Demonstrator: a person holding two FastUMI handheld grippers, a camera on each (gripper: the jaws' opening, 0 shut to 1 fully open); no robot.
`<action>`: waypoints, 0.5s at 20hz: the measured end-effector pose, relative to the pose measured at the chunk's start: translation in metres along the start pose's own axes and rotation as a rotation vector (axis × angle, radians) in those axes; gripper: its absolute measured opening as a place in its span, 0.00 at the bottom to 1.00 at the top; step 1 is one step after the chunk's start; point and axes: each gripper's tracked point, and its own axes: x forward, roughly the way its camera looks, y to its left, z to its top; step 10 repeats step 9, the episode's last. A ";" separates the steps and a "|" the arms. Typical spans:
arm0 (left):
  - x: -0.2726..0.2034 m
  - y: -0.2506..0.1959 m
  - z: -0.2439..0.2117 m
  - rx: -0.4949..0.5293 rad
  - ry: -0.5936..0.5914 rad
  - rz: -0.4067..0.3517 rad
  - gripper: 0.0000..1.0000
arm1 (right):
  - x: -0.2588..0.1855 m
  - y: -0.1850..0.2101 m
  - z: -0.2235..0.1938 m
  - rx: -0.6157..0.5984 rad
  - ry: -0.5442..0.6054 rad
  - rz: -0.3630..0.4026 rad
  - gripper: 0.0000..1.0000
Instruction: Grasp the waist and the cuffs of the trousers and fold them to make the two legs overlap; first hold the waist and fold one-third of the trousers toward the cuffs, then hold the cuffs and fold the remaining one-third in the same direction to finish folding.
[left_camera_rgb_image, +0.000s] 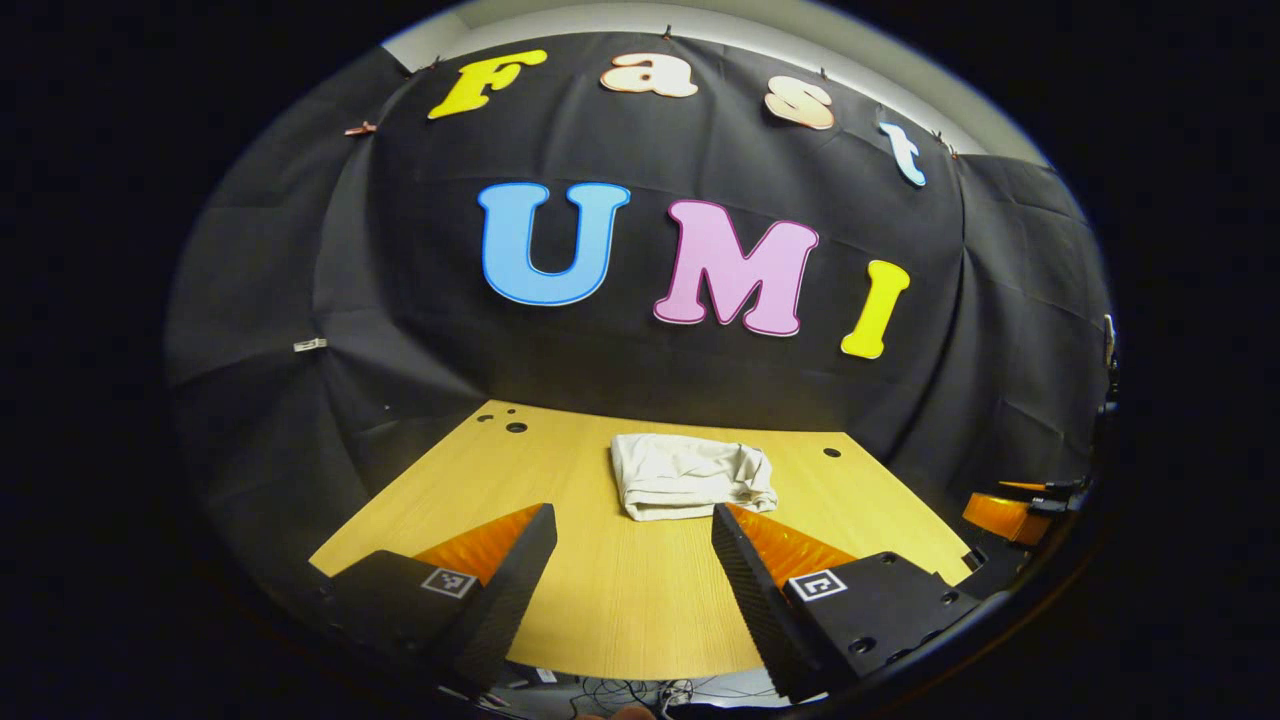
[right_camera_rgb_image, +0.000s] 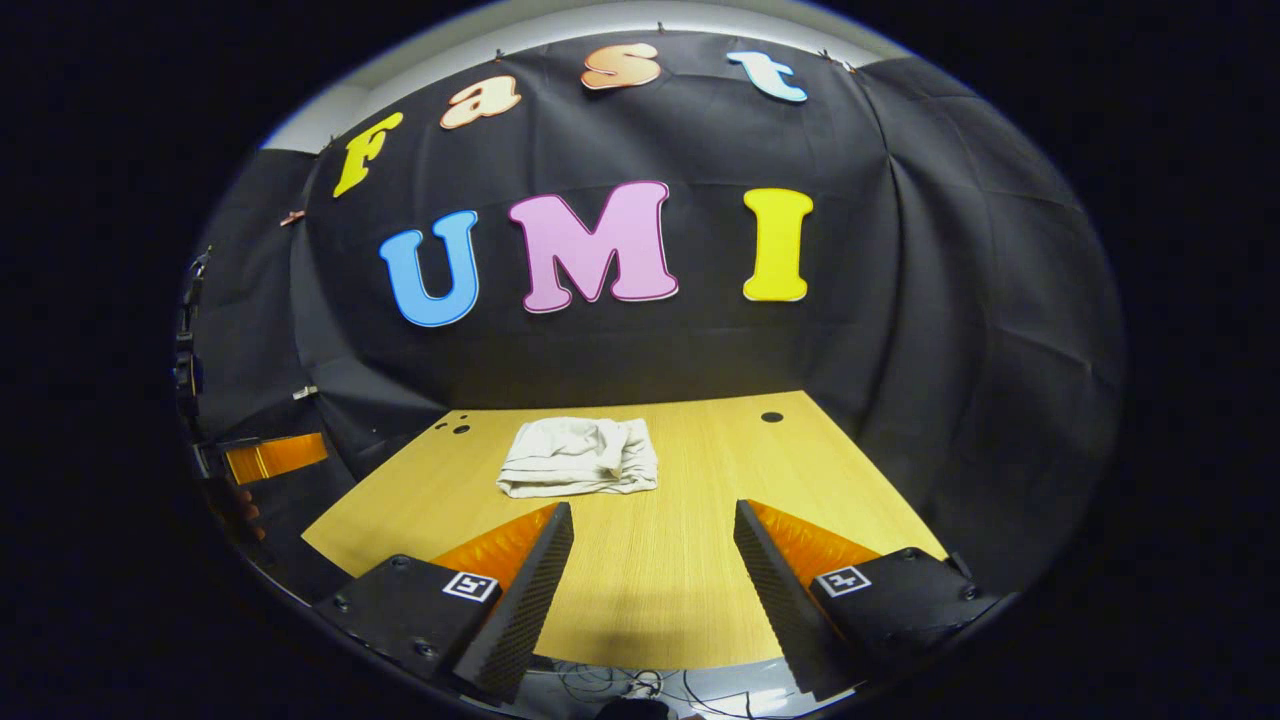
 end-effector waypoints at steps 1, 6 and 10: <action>-0.012 0.002 -0.005 -0.006 0.000 0.008 0.98 | -0.009 0.004 -0.002 0.000 -0.002 0.004 0.99; -0.050 -0.004 -0.038 0.006 0.045 0.002 0.98 | -0.044 0.019 -0.028 0.002 0.024 0.010 0.99; -0.056 -0.013 -0.047 0.013 0.059 -0.018 0.97 | -0.054 0.027 -0.037 0.011 0.030 0.017 0.99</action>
